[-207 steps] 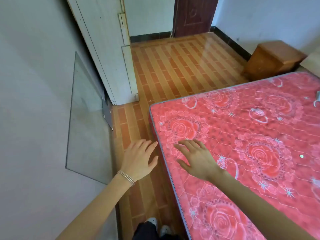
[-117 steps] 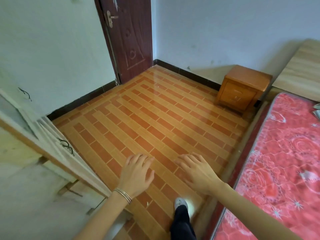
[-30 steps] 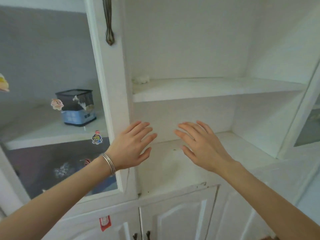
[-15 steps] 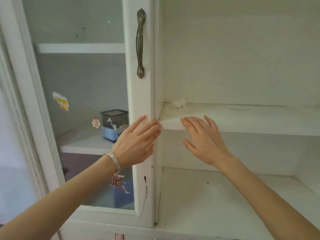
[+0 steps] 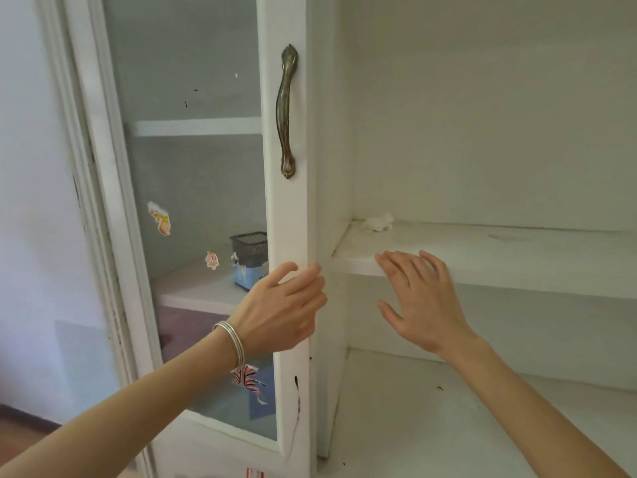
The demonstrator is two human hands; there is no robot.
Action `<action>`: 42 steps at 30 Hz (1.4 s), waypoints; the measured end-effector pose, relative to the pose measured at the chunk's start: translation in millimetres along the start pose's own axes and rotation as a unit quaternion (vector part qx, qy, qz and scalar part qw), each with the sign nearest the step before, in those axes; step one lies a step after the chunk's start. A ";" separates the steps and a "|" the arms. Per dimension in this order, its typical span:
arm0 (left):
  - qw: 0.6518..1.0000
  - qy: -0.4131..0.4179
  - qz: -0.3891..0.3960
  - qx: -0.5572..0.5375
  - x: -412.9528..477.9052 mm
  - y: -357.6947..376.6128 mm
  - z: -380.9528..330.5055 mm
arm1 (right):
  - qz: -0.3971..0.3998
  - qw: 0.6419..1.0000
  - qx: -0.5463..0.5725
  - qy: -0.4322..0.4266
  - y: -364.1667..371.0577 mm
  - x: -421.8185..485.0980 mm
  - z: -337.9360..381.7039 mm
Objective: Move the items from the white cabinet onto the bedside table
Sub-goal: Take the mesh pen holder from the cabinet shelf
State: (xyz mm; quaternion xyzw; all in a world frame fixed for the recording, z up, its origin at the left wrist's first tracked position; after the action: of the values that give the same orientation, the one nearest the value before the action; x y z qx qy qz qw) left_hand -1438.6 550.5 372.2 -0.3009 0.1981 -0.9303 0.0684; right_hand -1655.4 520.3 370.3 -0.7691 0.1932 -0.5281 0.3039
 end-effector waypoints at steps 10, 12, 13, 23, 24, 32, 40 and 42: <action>0.999 -0.021 0.018 -0.044 -14.9 -50.7 -9.8 | 0.016 1.000 0.009 -0.025 -24.1 -20.2 28.7; 0.999 -0.017 0.034 -0.039 -27.1 -64.1 -11.4 | 0.006 0.999 0.016 -0.041 -34.0 -24.1 42.7; 0.998 -0.015 0.040 -0.037 -34.4 -71.4 -11.4 | -0.002 0.998 0.024 -0.051 -38.9 -25.9 51.6; 0.999 0.024 0.013 -0.032 -138.3 -161.4 10.5 | -0.046 0.993 0.066 -0.089 -82.9 -50.0 163.6; 0.999 0.028 0.007 -0.032 -150.5 -168.5 14.3 | -0.050 0.993 0.066 -0.088 -87.8 -52.3 174.1; 0.998 0.012 -0.037 -0.049 -243.0 -209.9 50.9 | -0.038 0.994 0.073 -0.075 -123.4 -67.7 254.6; 0.995 -0.074 -0.071 -0.019 -327.7 -235.7 93.9 | -0.051 0.993 0.065 -0.083 -144.3 -66.8 315.5; 0.995 -0.087 -0.044 -0.008 -348.7 -233.2 104.2 | -0.051 0.993 0.060 -0.088 -148.1 -62.8 326.9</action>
State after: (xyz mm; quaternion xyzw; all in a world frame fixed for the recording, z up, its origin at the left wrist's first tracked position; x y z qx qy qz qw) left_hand -1097.0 815.1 359.1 -0.3897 0.1859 -0.9010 0.0421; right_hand -1378.2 754.9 341.9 -0.8017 0.0942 -0.4836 0.3385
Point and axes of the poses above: each hand's wrist, its own x-axis towards the middle knuckle, its own y-axis out of the palm, z = x × y, the point moved 3 cm from there along x, towards the middle knuckle, and after that the axes turned 3 degrees about y, right-handed, at the moved point
